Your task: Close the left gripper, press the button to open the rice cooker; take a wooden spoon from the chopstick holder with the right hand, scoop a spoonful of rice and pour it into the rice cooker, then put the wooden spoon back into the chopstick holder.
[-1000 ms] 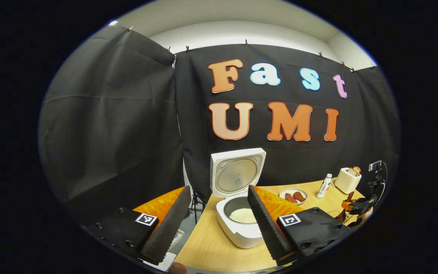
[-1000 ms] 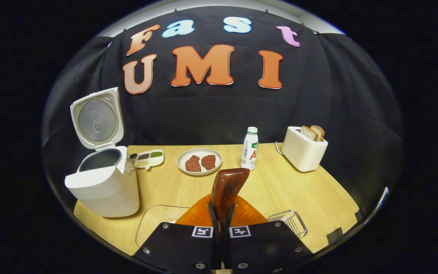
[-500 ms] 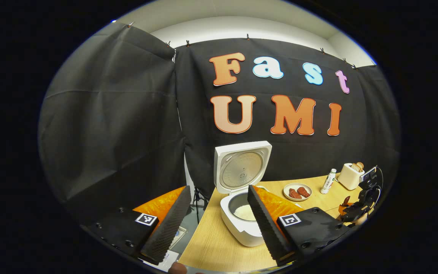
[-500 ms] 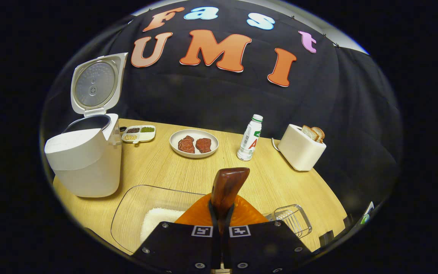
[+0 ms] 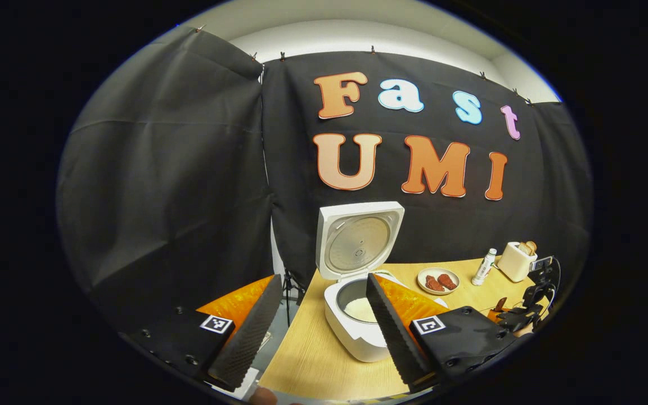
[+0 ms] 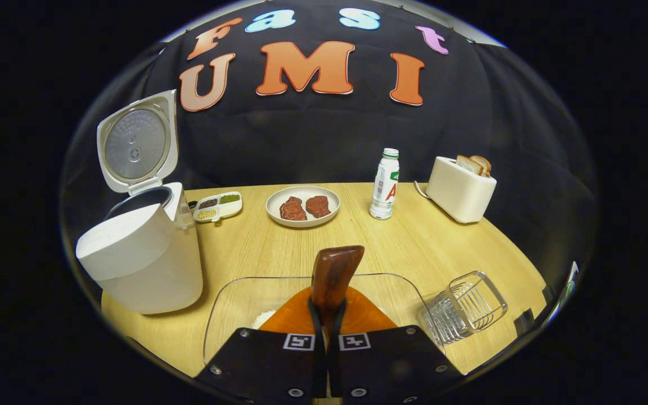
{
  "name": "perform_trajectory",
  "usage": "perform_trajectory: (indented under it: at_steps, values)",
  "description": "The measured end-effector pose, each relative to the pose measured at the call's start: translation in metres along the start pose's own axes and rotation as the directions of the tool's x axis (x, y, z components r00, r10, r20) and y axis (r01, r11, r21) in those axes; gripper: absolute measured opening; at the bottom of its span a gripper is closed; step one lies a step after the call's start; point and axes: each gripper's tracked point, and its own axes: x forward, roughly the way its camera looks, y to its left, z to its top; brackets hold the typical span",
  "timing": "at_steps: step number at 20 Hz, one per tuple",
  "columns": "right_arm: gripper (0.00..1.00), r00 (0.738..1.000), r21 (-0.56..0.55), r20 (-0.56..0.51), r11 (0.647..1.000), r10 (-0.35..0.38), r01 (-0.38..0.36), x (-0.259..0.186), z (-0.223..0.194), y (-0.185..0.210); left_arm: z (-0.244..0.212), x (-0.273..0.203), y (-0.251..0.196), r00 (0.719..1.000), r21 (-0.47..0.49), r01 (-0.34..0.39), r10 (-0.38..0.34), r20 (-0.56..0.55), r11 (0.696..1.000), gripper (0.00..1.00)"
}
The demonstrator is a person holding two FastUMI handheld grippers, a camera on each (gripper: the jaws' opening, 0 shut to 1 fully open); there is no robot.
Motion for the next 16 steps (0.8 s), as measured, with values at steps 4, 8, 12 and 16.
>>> perform_trajectory:
  at_steps: [4,8,12,16]
  values:
    - [0.01,0.998,0.173,-0.045,0.984,0.04,-0.031,0.004,-0.004,0.007,-0.006,-0.002,-0.001,1.0,-0.009,0.009,-0.009,-0.013,1.0,1.0]
    - [0.01,0.996,0.29,-0.08,0.957,0.03,-0.006,0.005,-0.008,0.002,-0.003,-0.004,0.002,1.0,0.001,0.0,0.0,-0.005,1.0,1.0]
    - [0.01,0.993,0.432,-0.103,0.902,0.048,0.001,0.004,-0.011,0.001,-0.003,-0.005,-0.003,1.0,-0.005,0.009,-0.01,-0.009,1.0,1.0]
    - [0.01,0.989,0.558,-0.107,0.829,0.098,-0.022,0.003,-0.014,0.004,-0.003,-0.007,-0.006,1.0,-0.001,0.015,-0.015,-0.007,1.0,1.0]
